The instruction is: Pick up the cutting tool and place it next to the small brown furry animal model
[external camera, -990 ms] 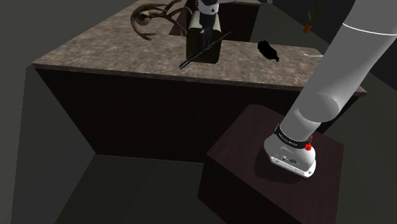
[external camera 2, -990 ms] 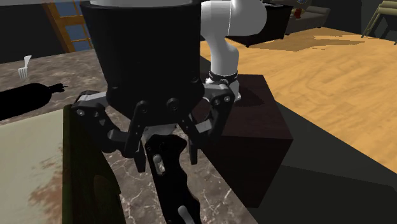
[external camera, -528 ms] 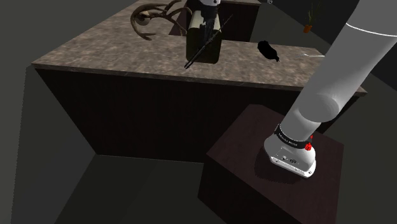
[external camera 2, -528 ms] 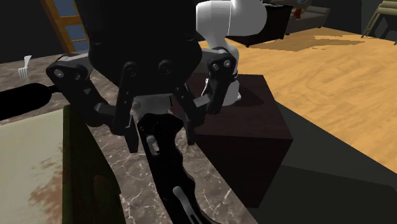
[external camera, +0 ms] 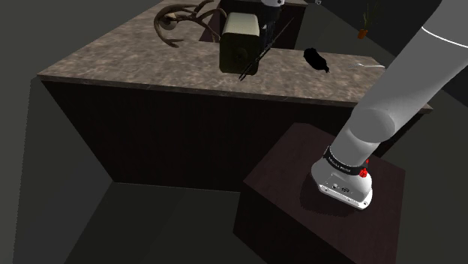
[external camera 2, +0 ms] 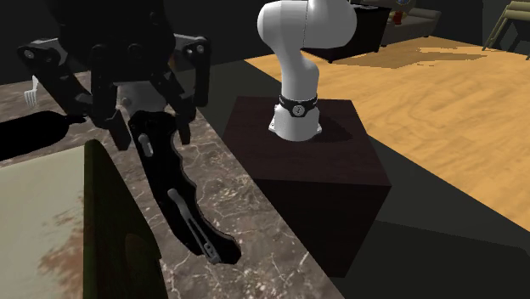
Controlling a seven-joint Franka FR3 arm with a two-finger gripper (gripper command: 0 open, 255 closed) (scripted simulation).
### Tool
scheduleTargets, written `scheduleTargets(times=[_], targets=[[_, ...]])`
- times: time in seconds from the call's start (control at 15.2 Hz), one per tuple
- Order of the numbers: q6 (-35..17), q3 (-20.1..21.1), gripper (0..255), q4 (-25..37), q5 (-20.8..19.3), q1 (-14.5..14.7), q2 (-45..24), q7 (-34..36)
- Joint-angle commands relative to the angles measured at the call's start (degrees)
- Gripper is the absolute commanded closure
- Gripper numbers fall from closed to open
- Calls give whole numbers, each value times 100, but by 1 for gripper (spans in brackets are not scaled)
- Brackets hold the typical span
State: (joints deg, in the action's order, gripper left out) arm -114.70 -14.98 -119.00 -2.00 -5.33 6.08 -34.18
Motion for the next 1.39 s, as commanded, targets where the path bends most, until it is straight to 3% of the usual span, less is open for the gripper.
scheduleTargets(times=[0.0,0.66,1.32], targets=[[-19,-154,255,-52,-23,-127,42,-276],[-26,-942,255,-212,-161,-746,241,-1614],[40,-1803,255,274,22,-1339,-196,-3160]])
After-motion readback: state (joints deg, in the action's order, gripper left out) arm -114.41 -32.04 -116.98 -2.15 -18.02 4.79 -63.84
